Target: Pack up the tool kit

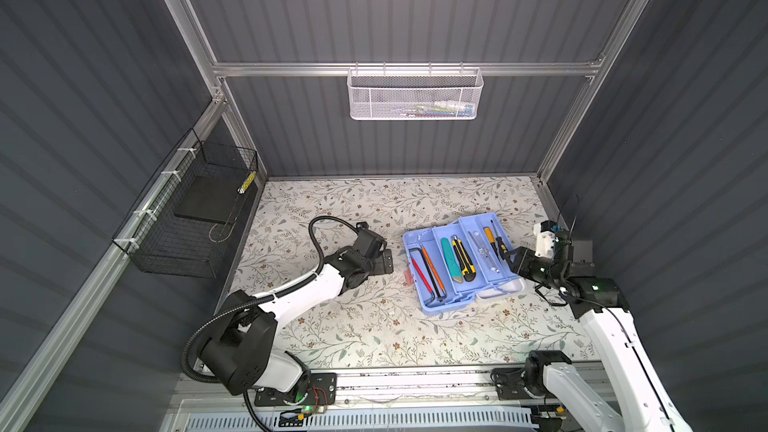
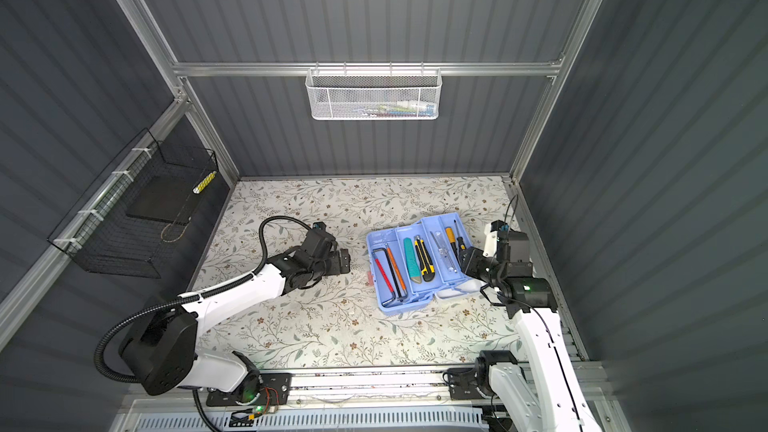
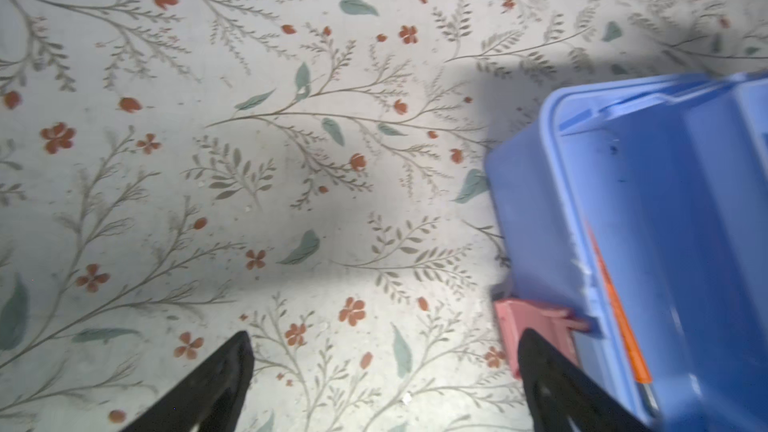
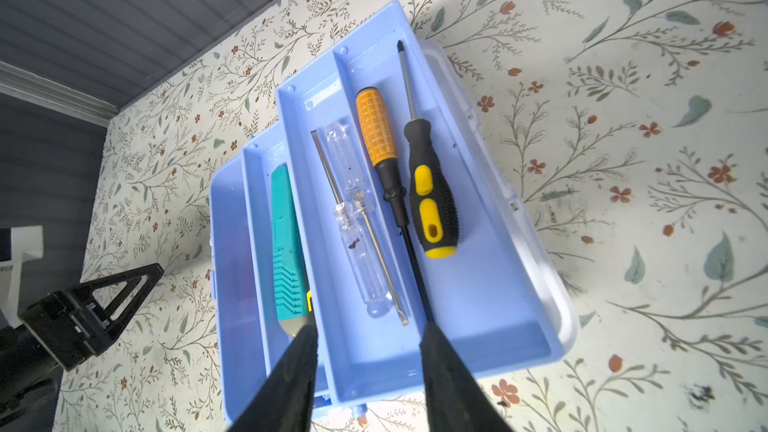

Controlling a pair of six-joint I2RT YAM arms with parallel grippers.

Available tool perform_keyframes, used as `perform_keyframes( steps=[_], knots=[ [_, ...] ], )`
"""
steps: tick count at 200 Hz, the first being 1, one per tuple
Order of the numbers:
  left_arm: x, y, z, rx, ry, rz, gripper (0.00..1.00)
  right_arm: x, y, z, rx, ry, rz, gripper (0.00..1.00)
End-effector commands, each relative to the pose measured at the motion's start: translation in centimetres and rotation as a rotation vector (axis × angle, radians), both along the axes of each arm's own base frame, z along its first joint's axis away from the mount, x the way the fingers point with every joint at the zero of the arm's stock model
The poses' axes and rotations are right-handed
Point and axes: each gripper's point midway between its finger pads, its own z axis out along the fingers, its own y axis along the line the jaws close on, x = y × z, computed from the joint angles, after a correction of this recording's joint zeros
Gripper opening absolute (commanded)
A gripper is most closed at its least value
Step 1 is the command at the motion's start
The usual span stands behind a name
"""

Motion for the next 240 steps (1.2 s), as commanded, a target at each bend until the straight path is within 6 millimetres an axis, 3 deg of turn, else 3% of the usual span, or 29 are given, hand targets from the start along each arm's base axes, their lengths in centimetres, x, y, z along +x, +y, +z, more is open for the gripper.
perform_keyframes(
  steps=[1, 41, 75, 130, 172, 227, 240],
  knots=[
    [0.1, -3.5, 1.7, -0.122, 0.002, -0.090, 0.99, 0.5, -0.3, 0.6, 0.027, -0.032, 0.002, 0.44],
    [-0.3, -8.0, 0.8, -0.096, 0.028, -0.206, 0.99, 0.8, -0.9, 0.7, 0.102, -0.040, -0.021, 0.45],
    [-0.1, -8.7, -1.4, -0.018, 0.078, -0.194, 1.00, 0.6, -1.2, 0.9, 0.112, -0.050, -0.031, 0.46],
    [0.0, -5.7, -4.6, 0.166, 0.152, -0.099, 1.00, 0.1, -2.3, 0.0, 0.050, -0.024, -0.080, 0.45],
    [-0.4, -2.7, -6.0, 0.246, 0.189, -0.045, 0.99, 0.3, -1.9, -0.5, 0.076, -0.009, -0.063, 0.45],
    [-0.4, 3.8, -5.4, 0.260, 0.179, 0.075, 0.99, 0.9, -1.6, -0.3, 0.090, -0.002, -0.043, 0.45],
    [-0.4, 4.5, -5.2, 0.265, 0.175, 0.075, 0.99, 1.1, -1.5, -0.5, 0.099, -0.001, -0.042, 0.46]
  ],
)
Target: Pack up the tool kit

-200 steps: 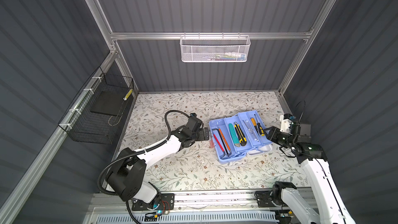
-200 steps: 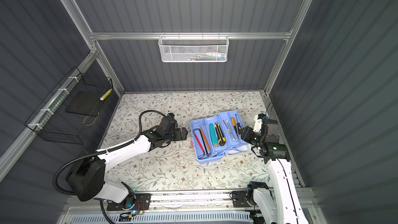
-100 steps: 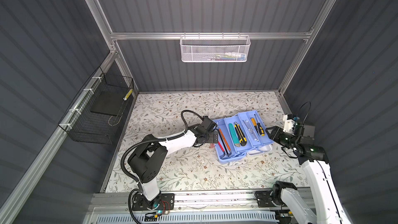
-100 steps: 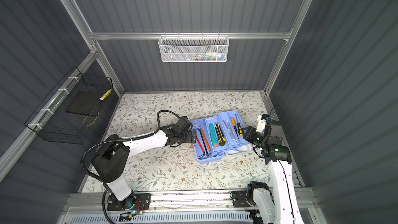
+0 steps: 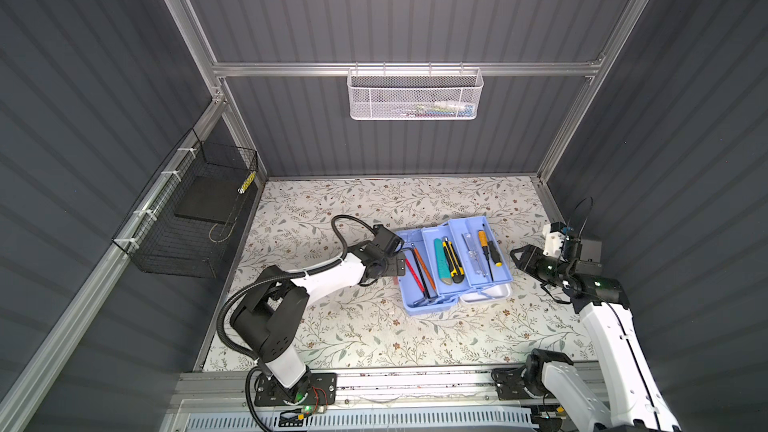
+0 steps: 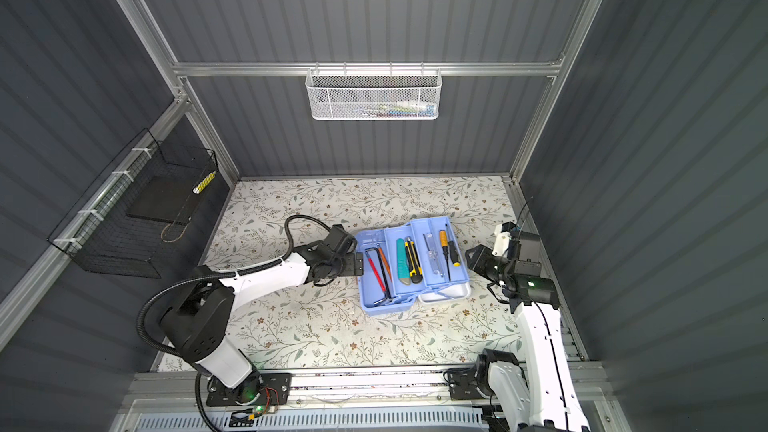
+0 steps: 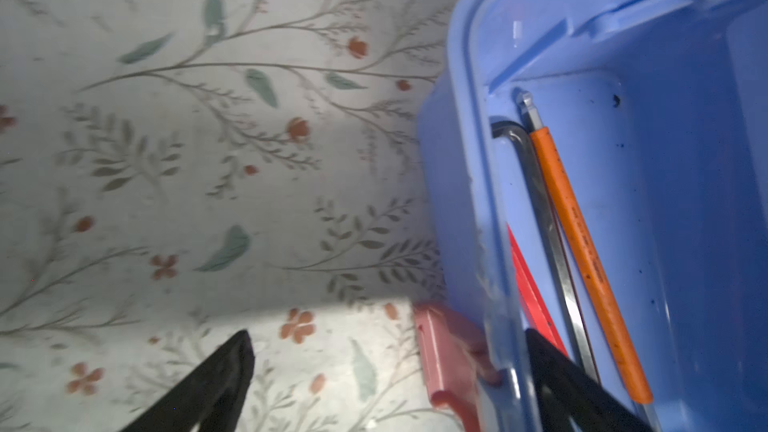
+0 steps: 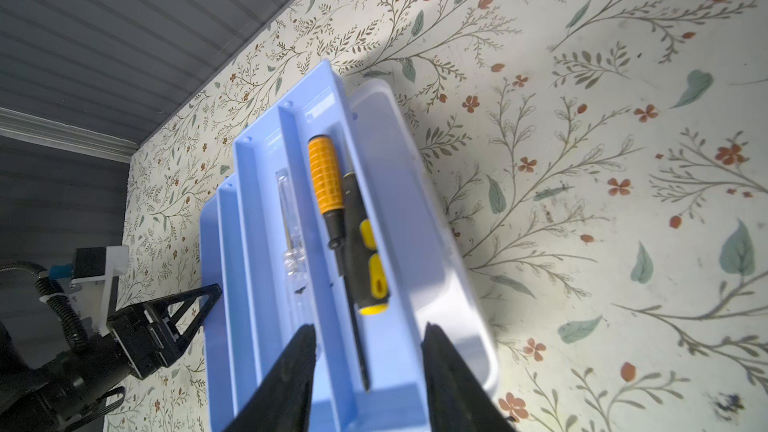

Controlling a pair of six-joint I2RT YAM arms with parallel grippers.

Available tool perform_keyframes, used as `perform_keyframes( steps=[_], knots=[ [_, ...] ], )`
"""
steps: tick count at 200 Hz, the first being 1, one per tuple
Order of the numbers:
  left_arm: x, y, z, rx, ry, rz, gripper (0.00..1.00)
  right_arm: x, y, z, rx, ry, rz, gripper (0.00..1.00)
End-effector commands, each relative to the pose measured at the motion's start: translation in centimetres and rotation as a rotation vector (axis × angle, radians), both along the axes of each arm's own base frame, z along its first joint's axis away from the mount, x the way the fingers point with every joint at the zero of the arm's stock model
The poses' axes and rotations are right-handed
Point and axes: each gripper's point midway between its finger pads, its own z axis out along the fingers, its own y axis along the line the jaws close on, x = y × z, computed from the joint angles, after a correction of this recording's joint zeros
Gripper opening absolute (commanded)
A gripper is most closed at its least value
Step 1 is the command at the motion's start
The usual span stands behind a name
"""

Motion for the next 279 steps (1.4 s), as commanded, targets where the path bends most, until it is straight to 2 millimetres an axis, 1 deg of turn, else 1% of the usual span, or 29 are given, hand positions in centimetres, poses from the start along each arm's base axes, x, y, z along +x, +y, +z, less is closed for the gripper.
perform_keyframes(
  steps=[1, 23, 43, 59, 73, 93, 97, 111, 119, 121, 125, 140, 152, 162, 171, 186, 205, 226, 249, 279],
  knots=[
    [-1.0, 4.7, -1.0, 0.139, 0.041, 0.046, 0.99, 0.4, 0.3, 0.6, 0.010, -0.023, 0.017, 0.46],
    [-0.7, 4.0, 0.4, 0.096, -0.001, 0.013, 0.99, 0.8, 0.4, -0.2, 0.025, -0.014, 0.018, 0.45],
    [-0.1, 3.6, 2.9, 0.062, -0.064, 0.001, 0.99, 1.3, 0.6, -1.5, 0.049, 0.016, 0.031, 0.44],
    [0.2, 4.7, 4.4, 0.101, -0.087, 0.032, 1.00, 1.8, 0.9, -2.5, 0.071, 0.034, 0.043, 0.43],
    [0.1, 5.7, 5.3, 0.122, -0.104, 0.053, 1.00, 2.3, 0.9, -3.5, 0.079, 0.046, 0.047, 0.40],
    [0.0, 6.6, 5.7, 0.108, -0.137, 0.078, 0.99, 2.8, 0.8, -5.2, 0.086, 0.082, 0.045, 0.38],
    [-0.1, 6.7, 5.5, 0.103, -0.137, 0.082, 1.00, 2.9, 0.9, -5.4, 0.089, 0.087, 0.047, 0.37],
    [-0.3, 7.1, 4.5, 0.094, -0.118, 0.094, 0.99, 3.3, 0.8, -6.4, 0.088, 0.108, 0.048, 0.28],
    [-0.3, 7.2, 4.0, 0.092, -0.111, 0.096, 0.94, 3.7, 0.6, -6.4, 0.085, 0.085, 0.041, 0.27],
    [-0.3, 7.2, 3.9, 0.092, -0.109, 0.096, 0.93, 3.7, 0.6, -7.0, 0.090, 0.103, 0.040, 0.26],
    [-0.4, 7.2, 3.6, 0.091, -0.106, 0.099, 0.90, 3.9, 0.6, -7.4, 0.095, 0.109, 0.039, 0.25],
    [-0.3, 7.3, 2.9, 0.082, -0.114, 0.109, 0.73, 4.4, 1.0, -8.2, 0.124, 0.111, 0.042, 0.19],
    [-0.2, 7.6, 2.4, 0.086, -0.125, 0.122, 0.58, 4.7, 1.2, -8.9, 0.148, 0.122, 0.050, 0.12],
    [0.1, 7.7, 2.2, 0.079, -0.132, 0.129, 0.39, 5.0, 1.5, -9.5, 0.160, 0.138, 0.058, 0.07],
    [0.3, 7.4, 2.0, 0.062, -0.136, 0.119, 0.21, 5.3, 1.6, -9.9, 0.170, 0.149, 0.063, 0.03],
    [0.8, 6.3, 1.7, 0.022, -0.141, 0.088, 0.00, 5.5, 2.0, -10.7, 0.185, 0.168, 0.077, 0.01],
    [1.2, 4.5, 1.1, -0.038, -0.136, 0.033, 0.00, 5.8, 2.4, -11.7, 0.202, 0.193, 0.089, 0.00],
    [1.0, 2.8, 0.3, -0.115, -0.124, -0.022, 0.00, 6.0, 3.1, -12.9, 0.212, 0.228, 0.111, 0.00],
    [0.6, 1.8, -0.5, -0.160, -0.112, -0.061, 0.00, 6.3, 4.1, -13.8, 0.216, 0.262, 0.147, 0.00],
    [-0.1, 0.9, -1.3, -0.213, -0.096, -0.104, 0.00, 6.6, 5.4, -13.8, 0.243, 0.261, 0.201, 0.00]
  ],
)
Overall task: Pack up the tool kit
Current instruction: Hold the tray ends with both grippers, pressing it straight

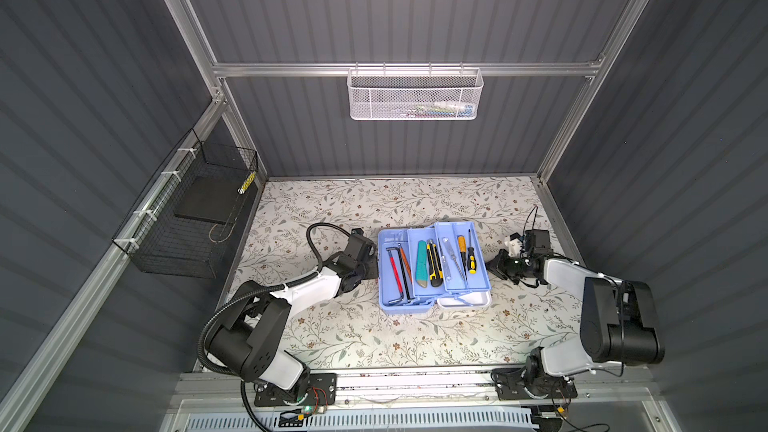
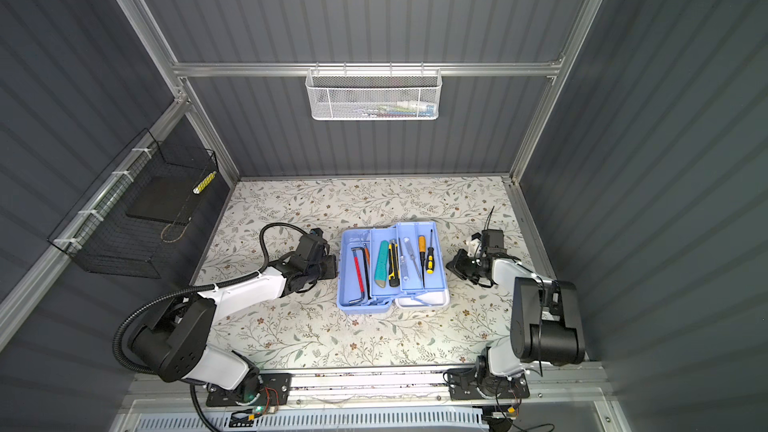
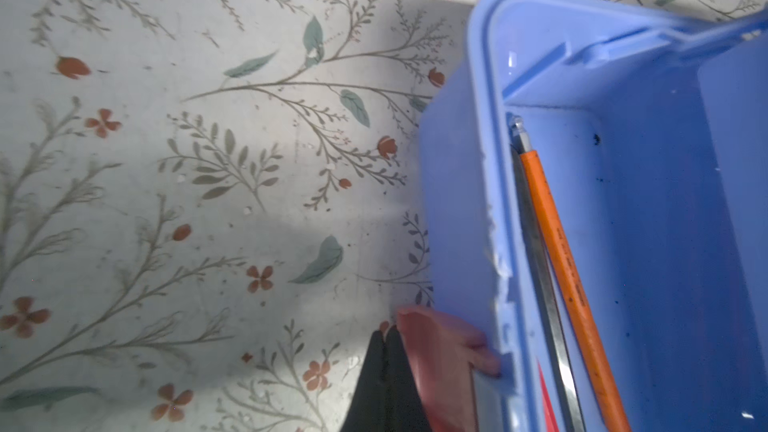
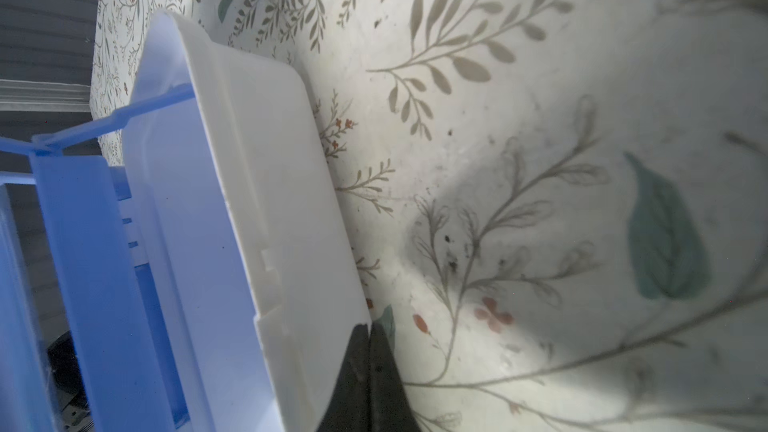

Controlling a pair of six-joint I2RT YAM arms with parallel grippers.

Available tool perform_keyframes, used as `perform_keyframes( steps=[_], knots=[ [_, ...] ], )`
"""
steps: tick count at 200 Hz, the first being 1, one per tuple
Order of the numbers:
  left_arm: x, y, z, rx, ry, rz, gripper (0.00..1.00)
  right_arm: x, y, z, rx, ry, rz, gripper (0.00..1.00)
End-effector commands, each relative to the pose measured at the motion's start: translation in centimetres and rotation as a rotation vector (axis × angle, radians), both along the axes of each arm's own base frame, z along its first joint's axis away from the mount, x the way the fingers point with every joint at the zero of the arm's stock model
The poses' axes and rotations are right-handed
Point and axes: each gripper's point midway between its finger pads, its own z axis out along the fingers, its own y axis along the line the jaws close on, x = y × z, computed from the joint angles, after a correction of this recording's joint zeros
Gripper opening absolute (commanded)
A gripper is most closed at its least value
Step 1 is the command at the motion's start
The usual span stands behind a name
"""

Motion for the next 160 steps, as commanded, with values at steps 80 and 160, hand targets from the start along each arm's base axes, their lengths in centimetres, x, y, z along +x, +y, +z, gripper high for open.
perform_keyframes(
  steps=[80, 160],
  knots=[
    [-0.7, -3.7, 0.9, -0.173, -0.031, -0.175, 0.00, 0.9, 3.1, 2.2, 0.168, -0.086, 0.115, 0.00],
    [-0.9, -5.4, 1.8, -0.246, -0.037, -0.242, 0.00, 0.1, 4.6, 4.6, 0.280, -0.122, 0.160, 0.00]
  ],
)
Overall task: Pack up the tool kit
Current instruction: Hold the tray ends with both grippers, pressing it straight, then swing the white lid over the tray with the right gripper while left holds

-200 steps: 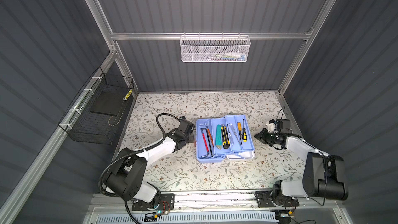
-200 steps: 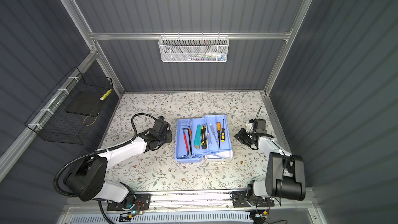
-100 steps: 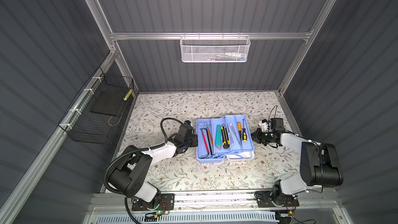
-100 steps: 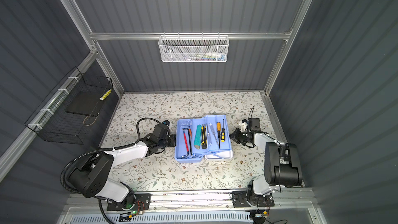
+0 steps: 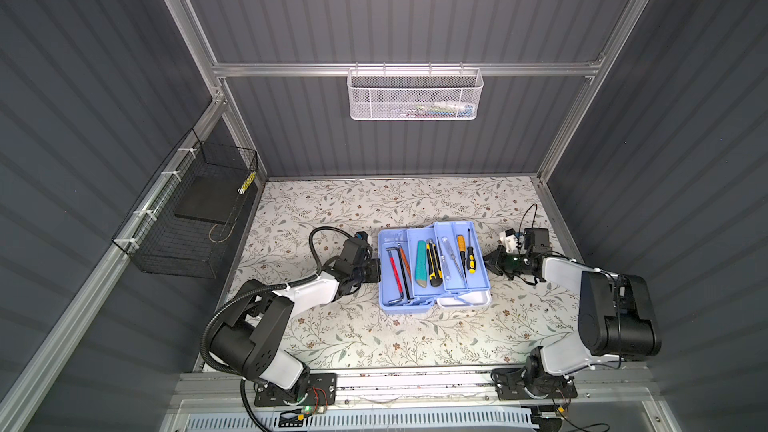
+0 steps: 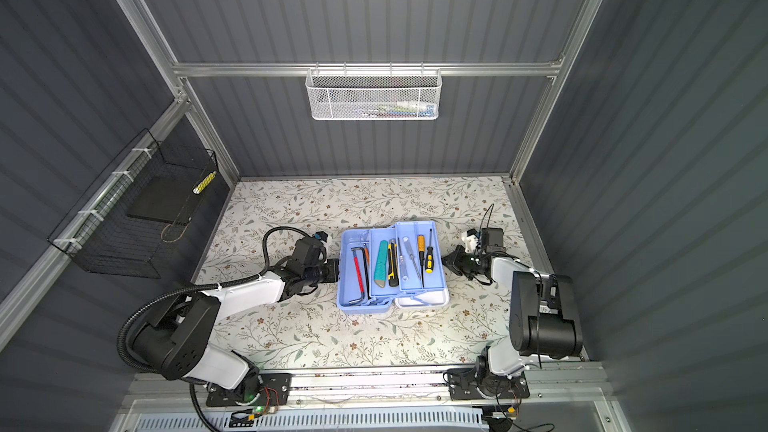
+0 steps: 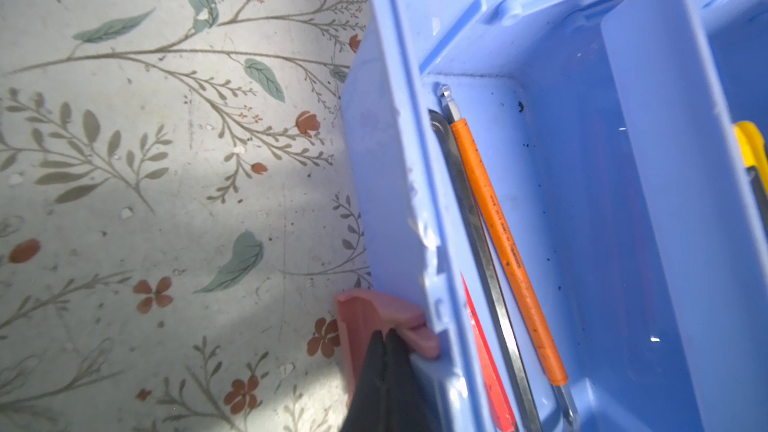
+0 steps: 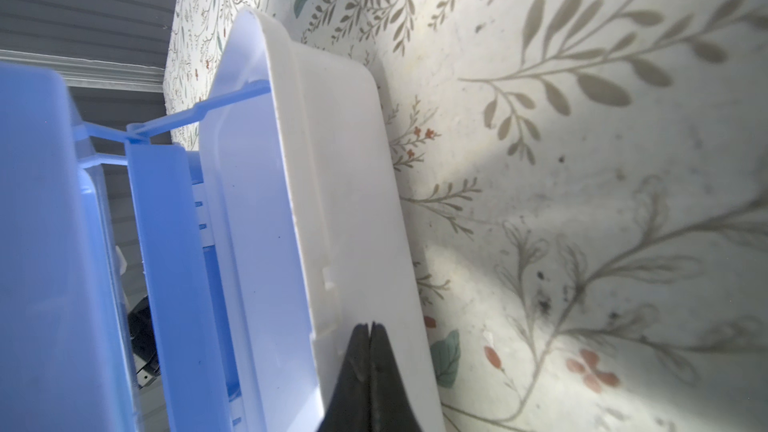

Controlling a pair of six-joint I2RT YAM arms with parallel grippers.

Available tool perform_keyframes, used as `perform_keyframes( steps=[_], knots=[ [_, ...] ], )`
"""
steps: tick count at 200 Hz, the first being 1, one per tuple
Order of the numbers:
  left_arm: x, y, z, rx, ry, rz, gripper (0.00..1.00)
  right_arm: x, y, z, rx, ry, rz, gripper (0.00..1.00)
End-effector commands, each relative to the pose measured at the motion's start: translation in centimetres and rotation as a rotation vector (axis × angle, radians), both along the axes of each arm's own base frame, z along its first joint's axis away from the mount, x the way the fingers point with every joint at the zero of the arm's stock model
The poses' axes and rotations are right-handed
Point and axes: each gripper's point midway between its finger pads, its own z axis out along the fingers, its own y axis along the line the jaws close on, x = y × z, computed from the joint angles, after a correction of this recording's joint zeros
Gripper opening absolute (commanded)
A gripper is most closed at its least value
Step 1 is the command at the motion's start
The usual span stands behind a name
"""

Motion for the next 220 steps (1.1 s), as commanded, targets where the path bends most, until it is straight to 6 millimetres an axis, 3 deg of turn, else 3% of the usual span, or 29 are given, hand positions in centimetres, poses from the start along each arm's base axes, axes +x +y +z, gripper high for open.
perform_keyframes(
  steps=[1, 81, 135, 220],
  knots=[
    [0.0, -3.0, 1.9, -0.110, -0.047, -0.116, 0.00, -1.0, 2.7, 2.9, 0.141, -0.055, 0.103, 0.00],
    [0.0, -2.6, 2.7, -0.084, -0.067, -0.115, 0.00, -2.1, 2.6, 5.8, 0.116, -0.101, 0.105, 0.00],
    [-0.2, -2.1, 2.1, -0.071, -0.067, -0.102, 0.00, -3.0, 2.6, 8.4, 0.087, -0.144, 0.094, 0.00],
    [-0.9, -1.6, 2.0, -0.084, -0.075, -0.093, 0.00, -4.0, 5.9, 11.2, 0.002, -0.169, 0.164, 0.00]
  ],
)
